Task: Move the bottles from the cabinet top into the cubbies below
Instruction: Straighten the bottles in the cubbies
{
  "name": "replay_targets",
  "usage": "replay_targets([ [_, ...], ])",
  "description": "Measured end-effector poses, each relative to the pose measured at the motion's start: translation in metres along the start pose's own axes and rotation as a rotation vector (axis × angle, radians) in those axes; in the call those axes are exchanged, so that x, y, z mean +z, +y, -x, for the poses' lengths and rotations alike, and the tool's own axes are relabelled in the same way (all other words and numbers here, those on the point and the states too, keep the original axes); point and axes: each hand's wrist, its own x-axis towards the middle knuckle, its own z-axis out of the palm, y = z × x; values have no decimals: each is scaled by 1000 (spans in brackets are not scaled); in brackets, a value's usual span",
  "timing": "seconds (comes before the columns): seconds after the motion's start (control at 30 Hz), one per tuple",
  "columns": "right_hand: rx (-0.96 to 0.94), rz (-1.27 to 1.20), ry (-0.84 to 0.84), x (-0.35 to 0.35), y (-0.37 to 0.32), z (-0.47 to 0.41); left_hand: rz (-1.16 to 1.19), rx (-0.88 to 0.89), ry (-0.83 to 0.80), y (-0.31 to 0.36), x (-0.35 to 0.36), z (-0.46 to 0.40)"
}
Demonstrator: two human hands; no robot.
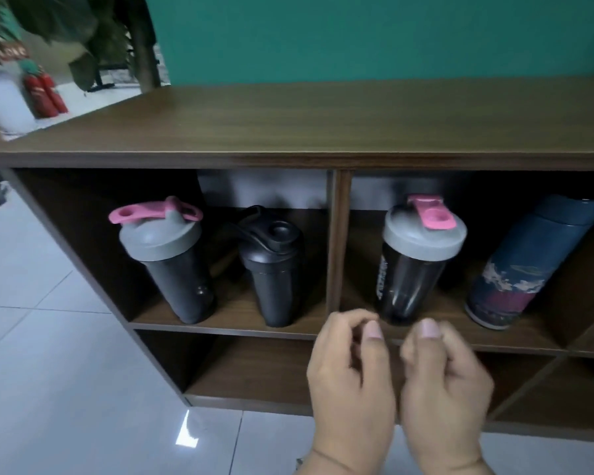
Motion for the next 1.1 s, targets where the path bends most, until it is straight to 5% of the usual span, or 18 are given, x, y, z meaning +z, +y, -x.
replay_targets([
  [0.23,12,-97,-349,71,13,44,66,-71,212,-21,-57,-33],
  [0.47,354,-82,-661,107,19,24,50,-409,69,-35,-67,-49],
  [0.83,232,15,-482,117,19,36,110,-476,-190,-56,-82,-79],
  [1.1,270,24,-529,119,23,34,50,-415,-196,-65,-84,-81],
])
